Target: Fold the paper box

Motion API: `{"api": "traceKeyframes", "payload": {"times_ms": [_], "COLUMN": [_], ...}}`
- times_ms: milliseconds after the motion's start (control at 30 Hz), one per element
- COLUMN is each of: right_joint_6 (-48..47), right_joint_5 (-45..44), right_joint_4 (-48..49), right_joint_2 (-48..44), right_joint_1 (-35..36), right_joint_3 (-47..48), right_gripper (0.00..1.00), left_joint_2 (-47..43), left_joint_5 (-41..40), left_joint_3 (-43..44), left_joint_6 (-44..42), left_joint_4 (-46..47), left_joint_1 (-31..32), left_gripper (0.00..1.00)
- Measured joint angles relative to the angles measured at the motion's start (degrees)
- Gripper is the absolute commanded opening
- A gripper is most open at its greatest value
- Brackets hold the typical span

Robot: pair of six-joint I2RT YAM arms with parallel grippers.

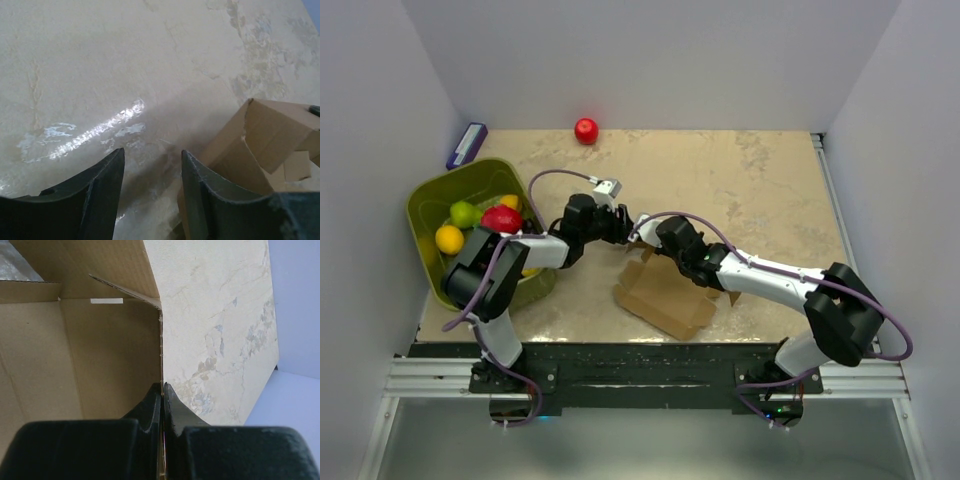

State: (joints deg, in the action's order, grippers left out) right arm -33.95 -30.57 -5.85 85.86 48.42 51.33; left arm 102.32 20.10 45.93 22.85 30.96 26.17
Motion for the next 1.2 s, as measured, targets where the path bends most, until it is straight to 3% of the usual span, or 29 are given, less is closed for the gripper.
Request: {"api": "traceKeyframes", "payload": {"times_ms": [600,1200], "right_joint_6": [-3.3,-5.25], "right_joint_5": [-1.81,-2.95], "right_joint_4": [5.84,8.87], "right_joint_2": [-0.11,-0.28], "right_joint_1": [1.44,2.38], "right_joint_3": [-3.65,-5.29], "right_gripper": [0.0,0.0], "left_joint_2": [-6.45,-8.9], "left_joint_5": [1.73,6.97], "left_joint_3": [-7.32,-12.85], "left_joint_6": [-1.6,-4.0], "left_joint_4": [6.64,20.09], "left_joint_1": [2.95,4.11], "left_gripper": [0.58,0.66]}}
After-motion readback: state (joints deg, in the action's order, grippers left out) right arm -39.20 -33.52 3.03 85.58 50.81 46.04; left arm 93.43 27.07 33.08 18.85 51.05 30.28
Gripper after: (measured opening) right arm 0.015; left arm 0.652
